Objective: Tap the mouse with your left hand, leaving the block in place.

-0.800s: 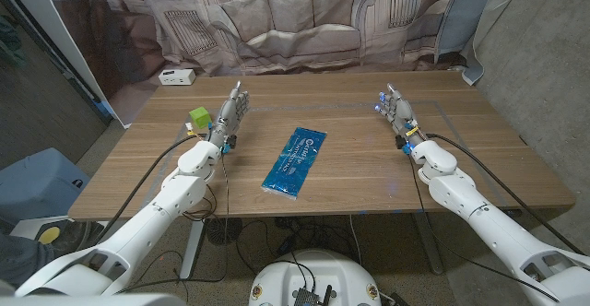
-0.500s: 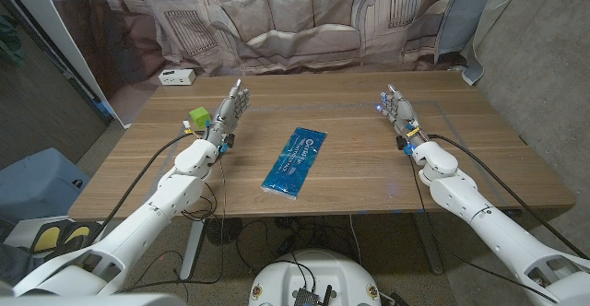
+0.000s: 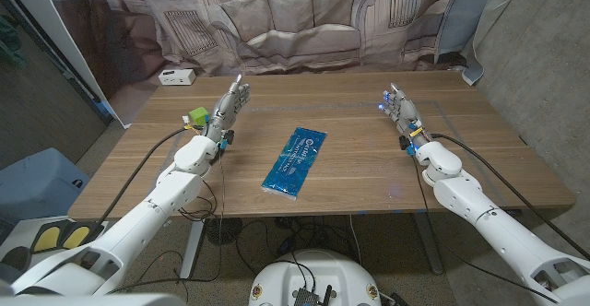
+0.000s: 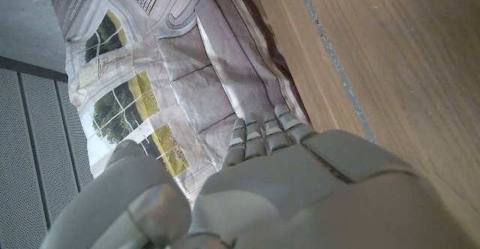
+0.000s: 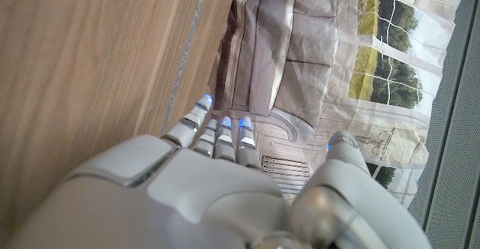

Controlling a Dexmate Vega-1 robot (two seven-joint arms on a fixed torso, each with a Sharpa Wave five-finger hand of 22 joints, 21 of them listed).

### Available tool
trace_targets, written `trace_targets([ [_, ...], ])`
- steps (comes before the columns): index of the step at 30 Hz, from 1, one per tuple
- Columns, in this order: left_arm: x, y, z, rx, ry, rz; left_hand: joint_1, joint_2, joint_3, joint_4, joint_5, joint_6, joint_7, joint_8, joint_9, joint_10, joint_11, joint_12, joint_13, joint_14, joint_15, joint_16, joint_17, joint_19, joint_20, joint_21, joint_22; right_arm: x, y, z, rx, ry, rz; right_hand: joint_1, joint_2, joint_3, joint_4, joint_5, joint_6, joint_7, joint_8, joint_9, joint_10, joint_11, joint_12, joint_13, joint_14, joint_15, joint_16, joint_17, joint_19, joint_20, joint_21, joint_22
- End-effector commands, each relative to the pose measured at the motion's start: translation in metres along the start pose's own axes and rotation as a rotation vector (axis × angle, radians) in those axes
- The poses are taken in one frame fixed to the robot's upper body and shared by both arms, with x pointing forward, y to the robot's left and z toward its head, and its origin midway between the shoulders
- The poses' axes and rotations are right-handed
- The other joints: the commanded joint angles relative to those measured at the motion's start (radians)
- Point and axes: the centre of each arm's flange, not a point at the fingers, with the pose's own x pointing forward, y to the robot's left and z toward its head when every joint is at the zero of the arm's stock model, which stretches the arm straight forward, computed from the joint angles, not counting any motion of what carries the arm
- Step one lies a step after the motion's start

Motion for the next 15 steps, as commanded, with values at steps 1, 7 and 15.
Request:
trace_targets([
  [1,-0.020,0.002,0.018,0.073,-0.020,0.052,0.016,0.001,0.000,-0.003,-0.003,0.019,0.000,0.006,0.002,0.016,-0.001,0.005,-0.002,0.015,0.000,0.008,0.003,0.018,0.000,0.006,0.005,0.005,-0.013,0.007,-0.009,0.014,0.050,0.007,0.004,0.001,-0.005,0.003,0.004,0.009,0.003,0.002,0.003,0.005,0.001,0.002,0.003,0.001,0.002,0.003,0.010,0.001,-0.003,0.002],
  [7,-0.030,0.010,0.021,0.047,-0.083,0.053,0.020,0.002,-0.001,-0.008,-0.003,0.043,0.000,0.007,0.002,0.044,0.003,0.012,-0.008,0.053,0.007,0.014,0.003,0.049,0.013,0.007,0.005,0.004,-0.006,0.013,-0.020,-0.005,0.029,0.006,0.005,0.000,-0.004,0.003,0.007,0.010,0.004,0.002,0.008,0.006,0.002,0.002,0.006,0.003,0.002,0.004,0.010,0.001,-0.004,0.002],
  [15,-0.034,0.021,0.029,0.074,-0.108,0.036,0.024,0.004,-0.002,-0.011,-0.004,0.067,0.004,0.009,0.003,0.066,0.008,0.017,-0.012,0.081,0.004,0.017,0.003,0.077,0.020,0.009,0.006,0.004,0.003,0.014,-0.027,-0.029,0.035,0.005,0.006,-0.001,-0.004,0.003,0.014,0.009,0.007,0.002,0.014,0.008,0.002,0.002,0.010,0.004,0.002,0.005,0.014,0.003,-0.005,0.002],
])
